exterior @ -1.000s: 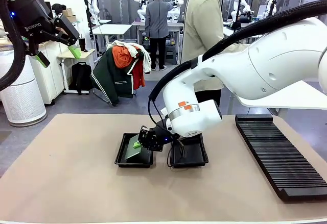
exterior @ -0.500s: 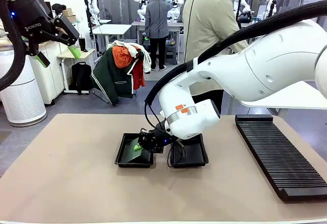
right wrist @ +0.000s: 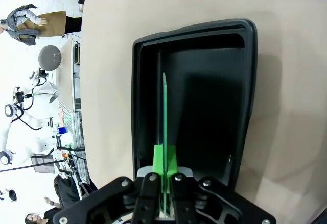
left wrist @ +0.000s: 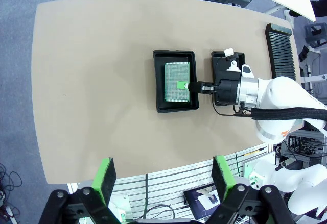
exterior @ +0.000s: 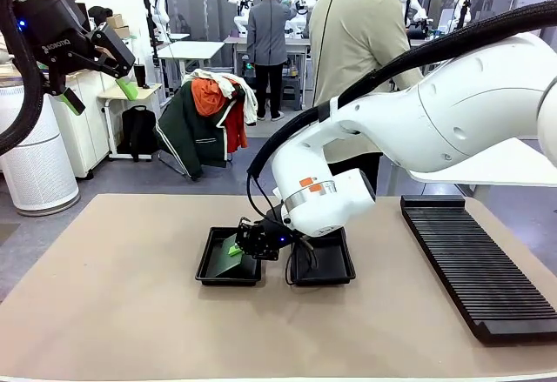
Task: Inspect and transfer BCBs to ESD trays.
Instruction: Pick up the Blank PCB from the PCB Rack and place it in the left ESD tray.
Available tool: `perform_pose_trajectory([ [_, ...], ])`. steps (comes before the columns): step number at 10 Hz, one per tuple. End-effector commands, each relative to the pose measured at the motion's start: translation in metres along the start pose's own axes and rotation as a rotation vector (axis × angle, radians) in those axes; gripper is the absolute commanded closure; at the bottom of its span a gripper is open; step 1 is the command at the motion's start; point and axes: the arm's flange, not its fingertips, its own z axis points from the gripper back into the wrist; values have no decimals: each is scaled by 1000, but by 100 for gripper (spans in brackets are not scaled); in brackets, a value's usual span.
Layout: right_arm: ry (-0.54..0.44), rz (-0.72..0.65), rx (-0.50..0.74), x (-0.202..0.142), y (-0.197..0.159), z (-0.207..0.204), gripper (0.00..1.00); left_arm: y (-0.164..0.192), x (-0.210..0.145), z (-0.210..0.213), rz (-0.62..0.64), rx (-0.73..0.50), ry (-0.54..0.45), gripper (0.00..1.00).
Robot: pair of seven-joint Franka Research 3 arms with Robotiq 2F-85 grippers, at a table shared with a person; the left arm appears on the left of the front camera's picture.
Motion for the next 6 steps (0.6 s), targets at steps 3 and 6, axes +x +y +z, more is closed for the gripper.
perform_pose_trajectory([
  [3,45,7,-131,7,23,-6,98,0,-2,-1,3,-6,-1,0],
  [6,37,-12,-167,12,29,-8,89,0,-2,-1,3,-6,-1,0],
])
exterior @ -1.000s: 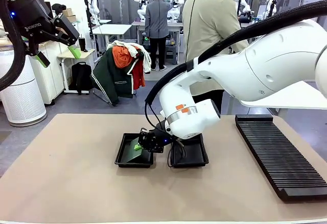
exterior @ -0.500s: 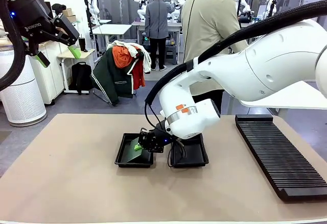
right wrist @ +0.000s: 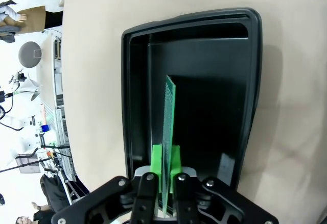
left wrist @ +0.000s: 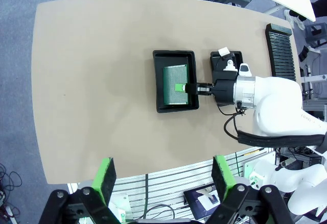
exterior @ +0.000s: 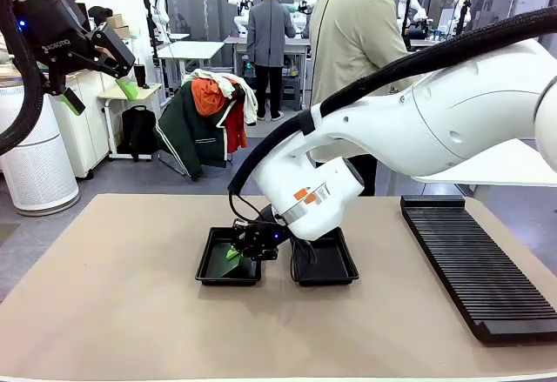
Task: Inspect and transfer BCBs to ESD trays.
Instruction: Pick up the Blank PCB from the PCB Rack and place it in the left ESD tray.
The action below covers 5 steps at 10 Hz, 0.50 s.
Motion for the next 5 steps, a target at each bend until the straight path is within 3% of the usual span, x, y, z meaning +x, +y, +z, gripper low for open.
perform_pose_trajectory([
  [1,-13,-12,-56,11,17,3,77,0,-2,-1,3,-6,-1,0],
  [2,-17,-9,-71,12,20,7,76,0,-2,-1,3,-6,-1,0],
  [3,-14,6,-88,14,25,10,64,0,-2,-1,3,-6,-1,0],
  [4,-15,43,-121,15,33,12,62,0,-2,-1,3,-6,-1,0],
  [5,-7,72,-161,15,43,16,49,0,-2,-1,3,-6,-1,0],
])
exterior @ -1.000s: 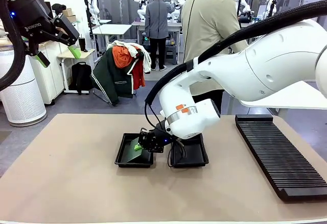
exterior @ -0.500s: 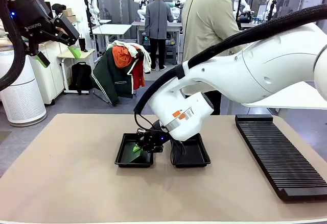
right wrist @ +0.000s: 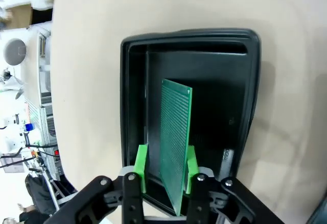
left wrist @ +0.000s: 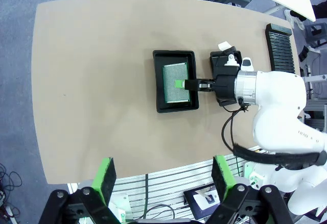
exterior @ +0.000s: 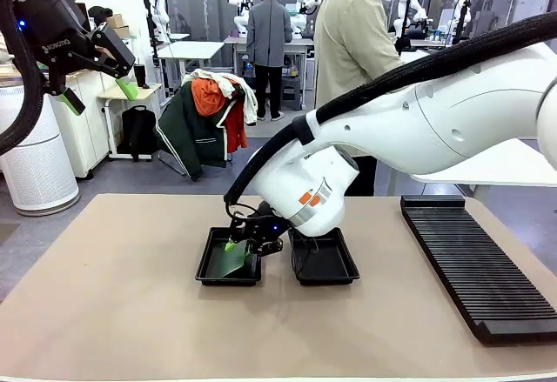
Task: Inspect and transfer BCBs to ESD trays.
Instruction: Pick up the Blank PCB from the PCB Rack and place it in the left ESD tray.
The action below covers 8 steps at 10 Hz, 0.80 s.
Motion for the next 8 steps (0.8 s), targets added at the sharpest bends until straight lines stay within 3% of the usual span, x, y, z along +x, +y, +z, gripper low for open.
perform_pose_trajectory([
  [1,-11,25,-108,6,31,16,46,0,-2,-1,3,-6,-1,0],
  [2,-15,39,-163,8,40,22,46,0,-2,-1,3,-6,-1,0],
  [3,-15,52,-221,9,49,30,28,0,-2,-1,3,-6,-1,0],
  [4,-5,67,-292,10,59,41,26,0,-2,-1,3,-6,-1,0],
  [5,-3,76,-346,10,68,51,9,0,-2,-1,3,-6,-1,0],
  [8,16,119,-472,7,89,86,0,0,-2,-1,3,-6,-1,0],
])
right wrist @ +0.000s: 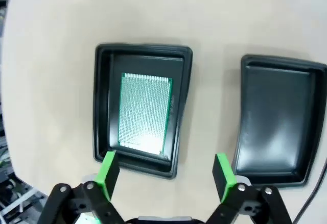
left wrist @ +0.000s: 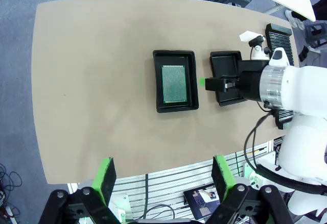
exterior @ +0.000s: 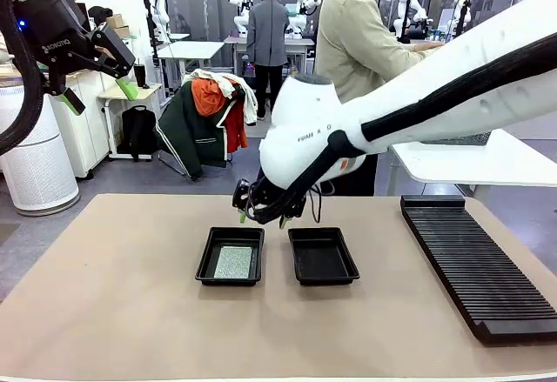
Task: Inspect and transfer BCBs to ESD trays.
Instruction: Pick up the Blank PCB from the PCB Rack and place it in the left ESD tray, then pick up the ESD tray and place it on the left side of the table.
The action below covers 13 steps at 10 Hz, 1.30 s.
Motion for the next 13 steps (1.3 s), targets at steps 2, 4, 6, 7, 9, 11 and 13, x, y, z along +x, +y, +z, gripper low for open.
perform_pose_trajectory([
  [2,37,24,-71,-1,16,24,0,0,-2,-1,2,-6,-1,0],
  [4,49,25,-84,-1,15,28,0,0,-2,-1,2,-6,-1,0],
  [6,54,36,-56,-3,17,30,0,0,-2,-1,2,-6,-1,0],
  [7,54,36,-56,-3,17,30,0,0,-2,-1,2,-6,-1,0],
  [9,54,36,-56,-3,17,30,0,0,-2,-1,2,-6,-1,0],
  [11,54,36,-56,-3,17,30,0,0,-2,-1,2,-6,-1,0],
  [13,54,36,-56,-3,17,30,0,0,-2,-1,2,-6,-1,0],
])
